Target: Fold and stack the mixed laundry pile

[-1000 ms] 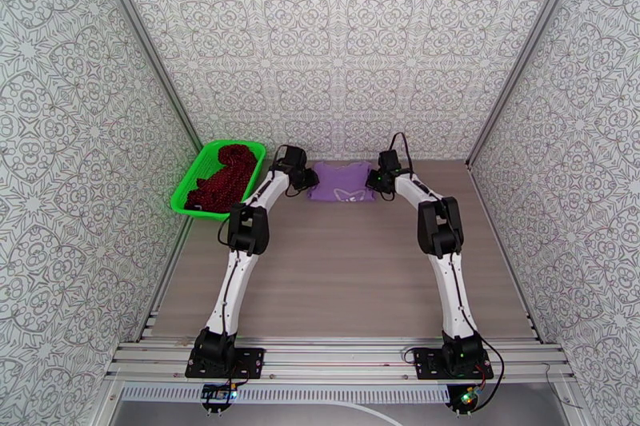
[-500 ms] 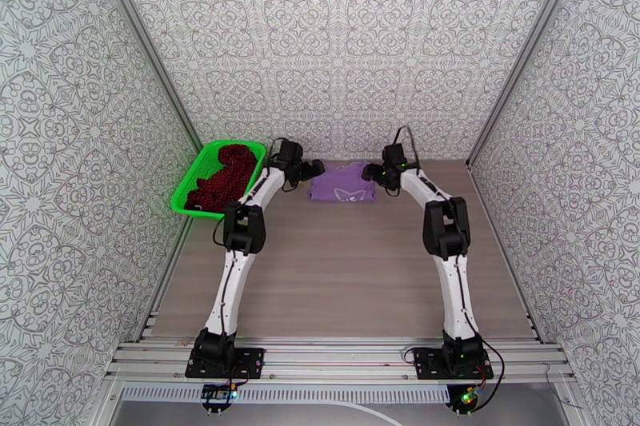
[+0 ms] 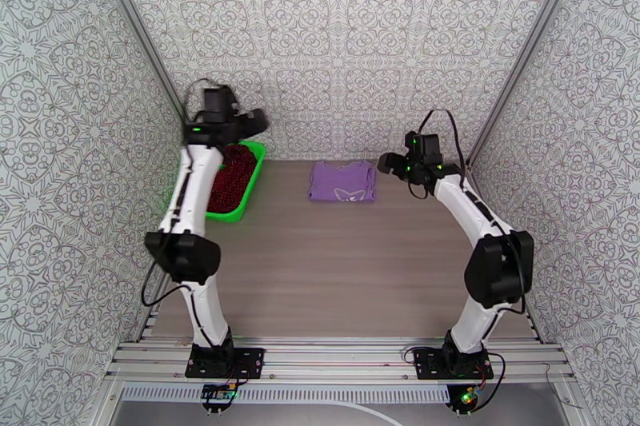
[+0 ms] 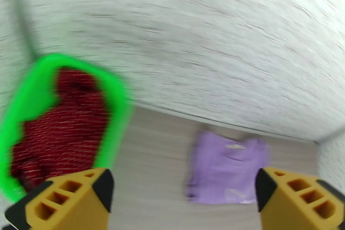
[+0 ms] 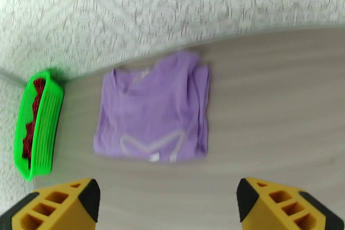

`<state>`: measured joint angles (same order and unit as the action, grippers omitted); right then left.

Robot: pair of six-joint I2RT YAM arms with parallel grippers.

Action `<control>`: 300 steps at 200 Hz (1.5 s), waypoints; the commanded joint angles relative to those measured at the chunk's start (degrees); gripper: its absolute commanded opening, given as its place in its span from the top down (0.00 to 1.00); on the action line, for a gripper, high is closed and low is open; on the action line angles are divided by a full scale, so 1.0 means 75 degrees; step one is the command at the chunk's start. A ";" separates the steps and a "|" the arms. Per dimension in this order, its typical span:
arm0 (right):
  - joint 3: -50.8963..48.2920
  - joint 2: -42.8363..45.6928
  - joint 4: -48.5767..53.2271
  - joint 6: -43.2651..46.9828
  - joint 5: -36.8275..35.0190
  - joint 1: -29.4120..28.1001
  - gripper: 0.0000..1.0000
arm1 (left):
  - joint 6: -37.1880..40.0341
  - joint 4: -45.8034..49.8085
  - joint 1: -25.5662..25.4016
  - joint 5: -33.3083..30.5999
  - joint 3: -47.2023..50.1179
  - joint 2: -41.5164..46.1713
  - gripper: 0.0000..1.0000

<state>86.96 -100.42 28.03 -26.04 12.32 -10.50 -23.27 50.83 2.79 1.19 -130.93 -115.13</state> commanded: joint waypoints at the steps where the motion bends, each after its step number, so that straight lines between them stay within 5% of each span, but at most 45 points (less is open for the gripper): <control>1: -0.0758 0.0507 0.0270 0.0138 0.0488 -0.0075 0.13 | 0.0377 0.1098 0.0654 -0.0073 0.0651 -0.0947 0.14; 109: -0.3238 0.1934 -0.0027 -0.0043 0.0690 -0.0416 0.14 | 0.0425 0.0688 0.0988 -0.0732 0.0079 -0.3476 0.09; 125: -0.3279 0.1975 -0.0023 -0.0075 0.0690 -0.0428 0.14 | 0.0408 0.0643 0.1000 -0.0698 0.0079 -0.3583 0.27; 162: -0.3034 0.2062 0.0123 -0.0090 0.0702 -0.0440 0.15 | 0.0395 0.0388 0.1012 -0.0467 0.0184 -0.3293 1.00; 300: -0.2865 0.3358 0.0014 -0.0311 0.1009 -0.0451 0.15 | 0.0414 0.2333 0.0170 0.0837 -0.2370 0.1194 1.00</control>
<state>64.64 -77.08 28.77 -27.22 18.57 -13.45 -20.29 62.74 5.52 2.44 -148.38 -109.45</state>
